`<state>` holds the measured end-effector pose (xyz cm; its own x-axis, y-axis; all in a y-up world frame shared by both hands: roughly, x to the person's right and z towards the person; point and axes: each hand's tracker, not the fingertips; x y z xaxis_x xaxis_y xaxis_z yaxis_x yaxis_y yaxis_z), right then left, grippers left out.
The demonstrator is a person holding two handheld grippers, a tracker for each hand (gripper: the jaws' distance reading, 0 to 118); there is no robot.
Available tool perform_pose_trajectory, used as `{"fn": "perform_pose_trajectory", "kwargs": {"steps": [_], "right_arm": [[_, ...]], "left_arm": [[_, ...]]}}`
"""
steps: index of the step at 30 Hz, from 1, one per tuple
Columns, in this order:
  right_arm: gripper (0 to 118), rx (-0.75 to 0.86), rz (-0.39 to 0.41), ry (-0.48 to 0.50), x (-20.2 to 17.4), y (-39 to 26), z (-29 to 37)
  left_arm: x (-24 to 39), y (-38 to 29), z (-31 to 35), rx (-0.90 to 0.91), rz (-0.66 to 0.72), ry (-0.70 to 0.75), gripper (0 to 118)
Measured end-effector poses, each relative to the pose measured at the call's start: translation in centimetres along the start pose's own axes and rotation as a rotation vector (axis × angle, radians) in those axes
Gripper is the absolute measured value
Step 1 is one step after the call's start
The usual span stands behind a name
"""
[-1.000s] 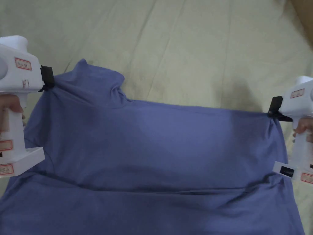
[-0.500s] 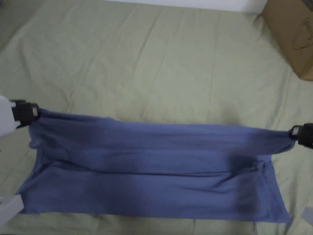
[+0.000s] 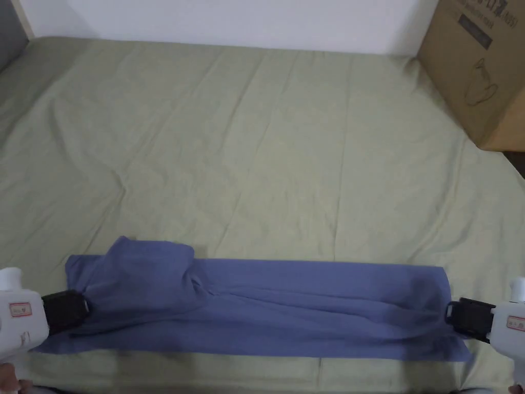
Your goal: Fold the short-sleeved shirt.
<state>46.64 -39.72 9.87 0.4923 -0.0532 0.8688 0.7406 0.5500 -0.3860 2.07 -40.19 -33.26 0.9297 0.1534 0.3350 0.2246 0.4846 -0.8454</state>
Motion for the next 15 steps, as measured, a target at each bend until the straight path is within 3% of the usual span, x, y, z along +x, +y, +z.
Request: {"fn": "perform_pose_trajectory", "kwargs": {"steps": [1, 2, 8, 12, 15], "right_arm": [[107, 0.039, 0.016, -0.018, -0.1, 0.5, 0.8], [109, 0.111, 0.035, -0.017, -0.2, 1.1, 2.2], [109, 0.4, 0.133, 0.044, -2.5, 5.5, 9.1], [111, 0.597, 0.127, 0.102, -4.7, 6.1, 12.3], [111, 0.694, 0.111, 0.145, -6.4, 5.6, 13.3]], "left_arm": [[0.1, 0.7, 1.2, 0.066, -0.006, 0.01, 111], [0.4, 1.4, 2.4, 0.137, -0.019, 0.003, 112], [5.0, 5.0, 9.3, 0.508, -0.185, -0.027, 111], [9.0, 4.4, 12.0, 0.733, -0.323, -0.018, 111], [11.1, 3.3, 12.3, 0.774, -0.375, -0.078, 110]]}}
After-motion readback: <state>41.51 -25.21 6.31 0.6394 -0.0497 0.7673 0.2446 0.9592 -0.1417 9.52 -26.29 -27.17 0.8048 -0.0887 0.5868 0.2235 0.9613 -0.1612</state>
